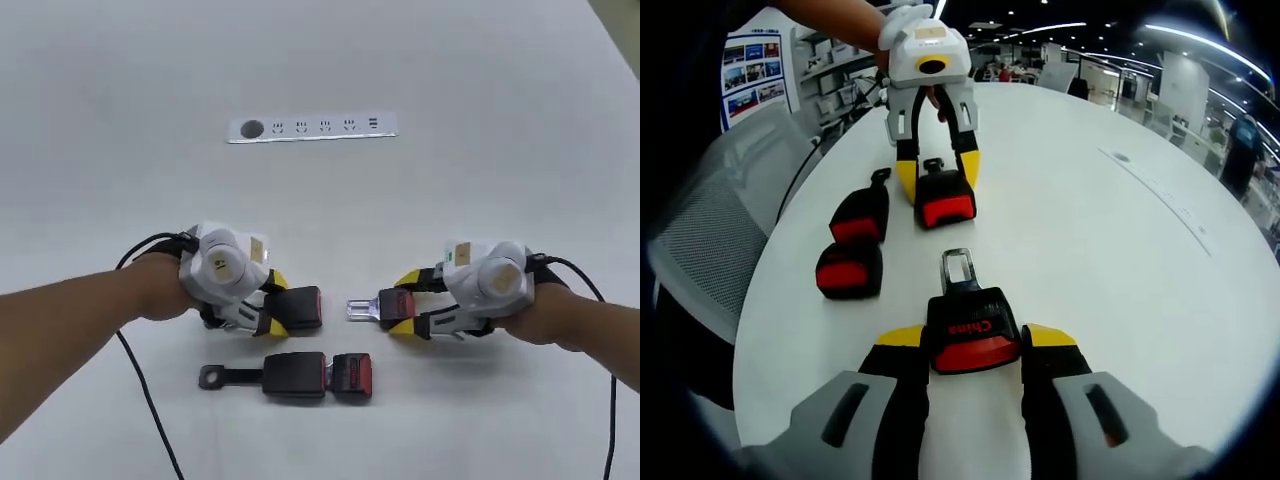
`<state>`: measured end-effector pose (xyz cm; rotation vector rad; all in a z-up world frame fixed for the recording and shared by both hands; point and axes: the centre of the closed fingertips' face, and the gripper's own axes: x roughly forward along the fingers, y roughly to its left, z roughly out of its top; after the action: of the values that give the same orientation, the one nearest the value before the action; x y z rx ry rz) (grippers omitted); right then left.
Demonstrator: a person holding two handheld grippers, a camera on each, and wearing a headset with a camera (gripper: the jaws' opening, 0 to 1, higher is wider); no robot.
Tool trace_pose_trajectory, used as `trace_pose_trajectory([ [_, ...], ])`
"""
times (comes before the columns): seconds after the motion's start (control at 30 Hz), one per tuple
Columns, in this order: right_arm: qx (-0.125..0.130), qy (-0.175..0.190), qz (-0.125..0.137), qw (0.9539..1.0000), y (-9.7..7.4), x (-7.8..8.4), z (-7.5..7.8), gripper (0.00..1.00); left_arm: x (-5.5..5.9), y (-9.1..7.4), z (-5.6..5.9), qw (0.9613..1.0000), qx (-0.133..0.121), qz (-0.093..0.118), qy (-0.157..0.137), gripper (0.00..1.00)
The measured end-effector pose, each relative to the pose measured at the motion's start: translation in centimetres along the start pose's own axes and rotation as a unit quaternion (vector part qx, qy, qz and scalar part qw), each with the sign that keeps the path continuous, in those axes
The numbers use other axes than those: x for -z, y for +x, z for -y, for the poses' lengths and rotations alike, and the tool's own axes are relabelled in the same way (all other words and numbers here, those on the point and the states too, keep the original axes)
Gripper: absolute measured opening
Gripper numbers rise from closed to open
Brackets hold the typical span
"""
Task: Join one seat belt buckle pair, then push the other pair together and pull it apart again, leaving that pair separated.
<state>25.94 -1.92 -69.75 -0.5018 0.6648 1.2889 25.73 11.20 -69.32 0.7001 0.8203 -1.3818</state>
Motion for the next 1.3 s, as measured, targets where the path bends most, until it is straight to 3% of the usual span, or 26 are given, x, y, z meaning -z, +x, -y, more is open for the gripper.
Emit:
trace_pose_trajectory([
  [0.43, 0.004, 0.011, -0.006, 0.9999, -3.1, 1.6, 0.4, 0.34, 0.0, 0.0, -0.1, 1.0000, 0.000, 0.000, 0.001, 0.33],
  [0.83, 0.010, 0.020, -0.007, 0.9997, -4.4, 2.4, 0.3, 0.34, -0.4, -0.1, 0.3, 1.0000, 0.004, -0.001, 0.005, 0.33],
  [1.3, 0.019, 0.031, -0.005, 0.9993, -4.8, 3.9, 0.8, 0.35, -0.1, -0.1, 0.0, 1.0000, 0.005, -0.006, 0.006, 0.34],
])
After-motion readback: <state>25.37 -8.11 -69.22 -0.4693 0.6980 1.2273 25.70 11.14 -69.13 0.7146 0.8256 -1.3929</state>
